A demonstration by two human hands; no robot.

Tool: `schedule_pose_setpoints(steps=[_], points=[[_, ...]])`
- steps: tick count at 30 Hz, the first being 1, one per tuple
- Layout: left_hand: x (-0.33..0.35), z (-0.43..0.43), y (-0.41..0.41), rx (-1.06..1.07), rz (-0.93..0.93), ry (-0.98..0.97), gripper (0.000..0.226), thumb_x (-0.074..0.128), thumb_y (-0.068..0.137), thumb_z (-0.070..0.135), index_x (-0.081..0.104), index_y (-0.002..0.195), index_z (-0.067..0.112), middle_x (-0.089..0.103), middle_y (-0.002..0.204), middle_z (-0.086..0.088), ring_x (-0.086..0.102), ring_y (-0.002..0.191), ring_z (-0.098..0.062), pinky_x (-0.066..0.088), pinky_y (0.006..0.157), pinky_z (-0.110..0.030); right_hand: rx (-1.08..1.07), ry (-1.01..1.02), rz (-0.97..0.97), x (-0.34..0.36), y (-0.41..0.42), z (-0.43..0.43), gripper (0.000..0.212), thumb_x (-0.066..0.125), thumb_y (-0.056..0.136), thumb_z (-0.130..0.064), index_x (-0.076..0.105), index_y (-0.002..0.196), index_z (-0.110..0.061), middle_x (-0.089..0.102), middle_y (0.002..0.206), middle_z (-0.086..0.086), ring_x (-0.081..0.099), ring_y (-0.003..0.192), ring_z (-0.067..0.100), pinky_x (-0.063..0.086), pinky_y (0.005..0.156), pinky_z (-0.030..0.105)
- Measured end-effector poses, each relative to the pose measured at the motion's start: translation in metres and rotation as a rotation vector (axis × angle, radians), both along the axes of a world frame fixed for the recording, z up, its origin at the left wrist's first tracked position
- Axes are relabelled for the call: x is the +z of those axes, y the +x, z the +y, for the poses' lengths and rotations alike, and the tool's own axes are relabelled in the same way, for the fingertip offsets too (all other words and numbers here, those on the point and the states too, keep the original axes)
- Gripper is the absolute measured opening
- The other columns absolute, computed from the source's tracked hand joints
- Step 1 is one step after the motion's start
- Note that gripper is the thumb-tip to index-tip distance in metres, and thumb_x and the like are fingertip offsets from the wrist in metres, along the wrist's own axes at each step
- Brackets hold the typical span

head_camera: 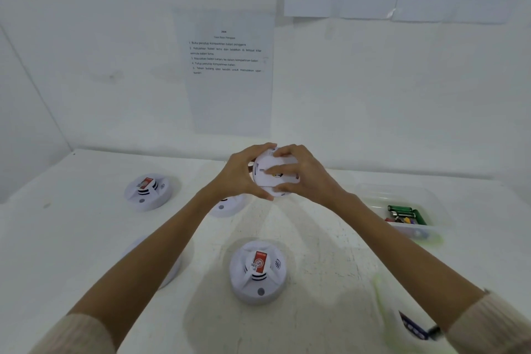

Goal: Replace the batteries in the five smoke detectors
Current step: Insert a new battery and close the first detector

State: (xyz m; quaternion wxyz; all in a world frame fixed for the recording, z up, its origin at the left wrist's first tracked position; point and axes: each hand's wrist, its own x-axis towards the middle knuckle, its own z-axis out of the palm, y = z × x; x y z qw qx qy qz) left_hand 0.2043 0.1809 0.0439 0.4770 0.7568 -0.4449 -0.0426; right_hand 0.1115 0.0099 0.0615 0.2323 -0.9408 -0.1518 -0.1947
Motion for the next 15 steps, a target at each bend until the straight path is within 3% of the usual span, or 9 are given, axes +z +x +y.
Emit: schedule_pose_setpoints(steps=[3,6,10,15], points=[[0.0,0.001,0.0,-0.006,-0.025,0.015,0.1,0.085,0.037,0.043,0.047,0.128,0.027,0.054,0.122,0.019,0.052,0.109,0.008,0.043,0.087,-0.009,0.035,-0.015,0.042,0.003,-0.003,-0.002,0.034,0.072,0.08,-0.021,0.065,0.114,-0.023,0.046,0.132,0.003,0.041,0.121,0.017,0.036,0.096,0.02],[0.001,-0.002,0.0,-0.009,-0.04,0.035,0.1,0.084,0.037,0.046,0.046,0.128,0.029,0.054,0.122,0.02,0.05,0.11,0.01,0.041,0.089,-0.007,0.063,-0.083,-0.019,0.0,-0.003,-0.004,0.033,0.07,0.081,-0.019,0.066,0.114,-0.023,0.048,0.132,0.006,0.045,0.121,0.023,0.042,0.097,0.03],[0.0,-0.006,0.001,-0.014,-0.041,0.042,0.099,0.085,0.037,0.046,0.045,0.127,0.031,0.055,0.122,0.018,0.052,0.111,0.005,0.043,0.089,-0.011,-0.008,-0.111,-0.06,-0.006,0.002,-0.009,0.03,0.065,0.08,-0.033,0.066,0.109,-0.029,0.055,0.124,0.009,0.052,0.114,0.029,0.048,0.092,0.039],[-0.003,-0.008,0.002,-0.018,-0.022,0.037,0.099,0.084,0.036,0.045,0.044,0.125,0.033,0.053,0.12,0.021,0.053,0.105,0.01,0.045,0.086,-0.01,0.048,-0.142,-0.092,-0.008,-0.009,-0.022,0.027,0.076,0.074,-0.022,0.073,0.101,-0.021,0.055,0.122,0.009,0.052,0.112,0.028,0.047,0.088,0.032]])
